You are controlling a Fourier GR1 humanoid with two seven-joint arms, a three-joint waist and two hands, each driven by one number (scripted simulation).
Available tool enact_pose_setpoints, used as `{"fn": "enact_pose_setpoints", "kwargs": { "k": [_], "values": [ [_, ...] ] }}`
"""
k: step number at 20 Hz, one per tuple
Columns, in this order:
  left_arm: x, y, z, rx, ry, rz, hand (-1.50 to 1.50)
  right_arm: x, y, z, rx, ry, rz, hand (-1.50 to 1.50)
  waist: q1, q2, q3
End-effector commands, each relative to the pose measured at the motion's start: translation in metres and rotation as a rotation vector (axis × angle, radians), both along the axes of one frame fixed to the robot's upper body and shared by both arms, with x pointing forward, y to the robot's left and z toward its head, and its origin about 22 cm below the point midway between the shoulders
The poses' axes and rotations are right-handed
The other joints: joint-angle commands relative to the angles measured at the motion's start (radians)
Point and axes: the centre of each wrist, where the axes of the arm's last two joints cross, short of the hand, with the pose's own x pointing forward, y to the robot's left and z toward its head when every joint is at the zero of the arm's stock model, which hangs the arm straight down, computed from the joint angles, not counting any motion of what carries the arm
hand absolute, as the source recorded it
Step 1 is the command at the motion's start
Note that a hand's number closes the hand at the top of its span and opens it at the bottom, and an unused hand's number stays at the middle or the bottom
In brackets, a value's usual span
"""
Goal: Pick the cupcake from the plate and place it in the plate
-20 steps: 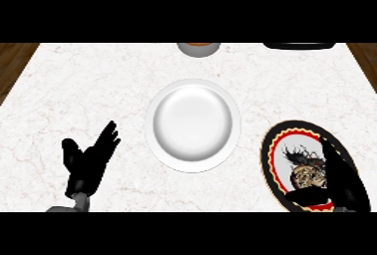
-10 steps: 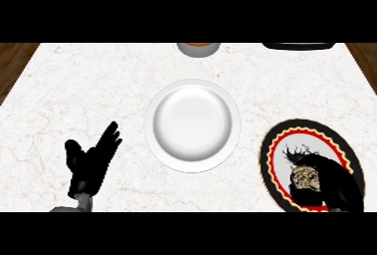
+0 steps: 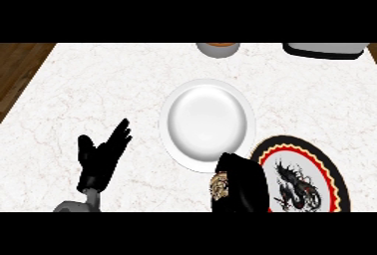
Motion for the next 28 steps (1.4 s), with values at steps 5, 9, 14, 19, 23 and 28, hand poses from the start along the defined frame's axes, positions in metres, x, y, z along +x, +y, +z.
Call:
{"fn": "enact_pose_setpoints", "kwargs": {
  "k": [5, 9, 14, 19, 23, 28],
  "values": [
    [0.002, -0.009, -0.005, 0.004, 0.041, -0.037, 0.00, -0.017, 0.076, 0.043, 0.043, -0.429, 0.109, 1.50, 0.011, -0.011, 0.000],
    [0.000, -0.006, -0.009, -0.002, 0.039, -0.012, 0.00, -0.024, 0.087, 0.055, 0.130, -0.552, 0.032, 1.50, -0.006, -0.014, 0.000],
    [-0.001, 0.001, -0.008, 0.002, 0.036, 0.005, 0.00, -0.020, 0.087, 0.056, 0.200, -0.620, -0.093, 1.50, -0.025, -0.011, 0.003],
    [-0.004, 0.005, -0.008, -0.003, 0.039, 0.034, 0.00, -0.014, 0.082, 0.067, 0.299, -0.688, -0.200, 1.50, -0.041, -0.011, 0.004],
    [-0.002, 0.014, -0.005, 0.021, 0.028, 0.034, 0.00, 0.000, 0.079, 0.061, 0.326, -0.771, -0.252, 1.50, -0.048, -0.002, 0.005],
    [0.000, 0.003, -0.008, -0.006, 0.027, 0.055, 0.00, 0.019, 0.076, 0.052, 0.257, -0.834, -0.321, 1.50, -0.062, 0.001, 0.004]
  ]
}}
